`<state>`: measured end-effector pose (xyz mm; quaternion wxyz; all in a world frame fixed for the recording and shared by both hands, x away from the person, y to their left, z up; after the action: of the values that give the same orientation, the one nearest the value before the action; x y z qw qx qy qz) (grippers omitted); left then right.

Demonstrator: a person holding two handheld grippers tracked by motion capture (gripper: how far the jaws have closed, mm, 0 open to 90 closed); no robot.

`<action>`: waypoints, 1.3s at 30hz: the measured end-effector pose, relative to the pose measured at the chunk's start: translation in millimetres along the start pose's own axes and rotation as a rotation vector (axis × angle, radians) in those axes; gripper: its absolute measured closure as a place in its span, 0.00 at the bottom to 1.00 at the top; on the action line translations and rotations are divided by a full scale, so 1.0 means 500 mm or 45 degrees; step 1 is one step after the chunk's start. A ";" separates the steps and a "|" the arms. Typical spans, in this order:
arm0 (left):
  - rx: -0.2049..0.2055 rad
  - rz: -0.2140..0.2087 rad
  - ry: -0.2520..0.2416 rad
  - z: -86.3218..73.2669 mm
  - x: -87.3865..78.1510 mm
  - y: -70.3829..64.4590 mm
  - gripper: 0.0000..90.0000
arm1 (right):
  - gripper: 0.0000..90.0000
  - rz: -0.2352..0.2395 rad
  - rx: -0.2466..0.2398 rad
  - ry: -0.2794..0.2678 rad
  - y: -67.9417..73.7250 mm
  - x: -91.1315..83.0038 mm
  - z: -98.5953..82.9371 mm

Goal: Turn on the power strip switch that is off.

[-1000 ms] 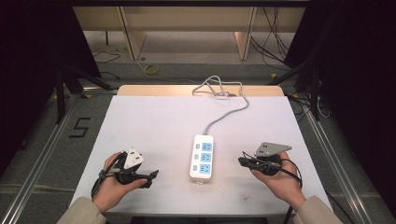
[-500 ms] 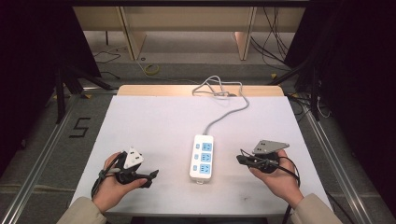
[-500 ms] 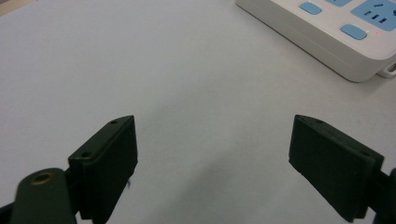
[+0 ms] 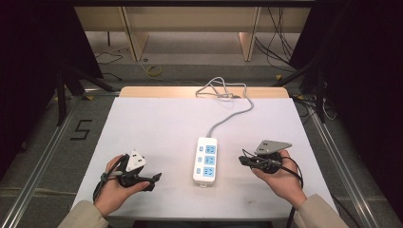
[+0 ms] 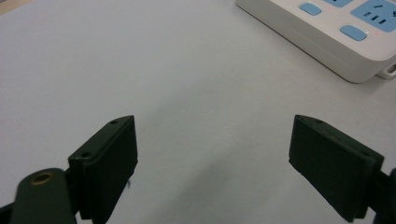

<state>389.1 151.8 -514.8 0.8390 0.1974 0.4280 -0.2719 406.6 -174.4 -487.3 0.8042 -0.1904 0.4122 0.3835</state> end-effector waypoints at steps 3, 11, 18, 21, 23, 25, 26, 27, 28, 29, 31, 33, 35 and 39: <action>-0.001 0.000 0.000 0.000 0.000 0.000 0.17 | 1.00 0.004 -0.001 0.003 0.000 0.002 0.003; -0.005 0.001 0.000 0.000 0.000 0.000 0.17 | 1.00 0.007 0.003 0.005 -0.002 0.006 0.010; -0.008 0.001 -0.001 0.000 0.000 0.001 0.17 | 1.00 0.006 -0.002 0.004 -0.002 0.009 0.016; -0.008 0.001 -0.001 0.000 0.000 0.000 0.17 | 1.00 0.010 -0.004 0.004 -0.001 0.011 0.021; -0.009 0.001 -0.001 0.000 0.000 0.000 0.17 | 1.00 0.011 -0.002 0.004 0.000 0.011 0.022; -0.010 0.001 -0.002 0.000 0.000 0.001 0.17 | 1.00 0.013 -0.002 0.007 0.001 0.012 0.023; -0.011 0.000 -0.001 0.000 0.000 0.001 0.17 | 1.00 0.013 -0.006 0.005 0.001 0.013 0.025; -0.011 0.000 -0.001 0.000 0.000 0.001 0.17 | 1.00 0.013 -0.004 0.007 0.001 0.014 0.025; -0.010 0.000 -0.002 0.000 0.000 0.001 0.17 | 1.00 0.015 -0.004 0.009 0.002 0.015 0.027; -0.009 0.001 -0.002 0.000 0.000 0.001 0.17 | 1.00 0.015 -0.004 0.009 0.002 0.015 0.027; -0.015 0.000 -0.007 0.001 0.000 0.001 0.17 | 1.00 0.015 -0.005 0.006 0.002 0.016 0.030; -0.016 0.000 -0.007 0.001 0.000 0.001 0.17 | 1.00 0.015 -0.011 0.006 0.002 0.018 0.034; -0.017 0.000 -0.008 0.001 0.000 0.001 0.17 | 1.00 0.021 -0.010 0.007 0.004 0.019 0.036; -0.018 0.000 -0.008 0.001 0.000 0.001 0.17 | 1.00 0.020 -0.019 0.008 0.005 0.023 0.043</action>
<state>389.9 152.0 -514.4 0.8417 0.1907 0.4273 -0.2696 419.7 -154.3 -484.0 0.7984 -0.1945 0.4135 0.3922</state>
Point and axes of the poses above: each handheld gripper's, and its own axes: x roughly forward along the jaws, z roughly out of its top, y roughly to its left, the point moved 9 cm from there along x, roughly forward along the jaws, and after that the axes turned 15 degrees about y, right-handed, at the moved point
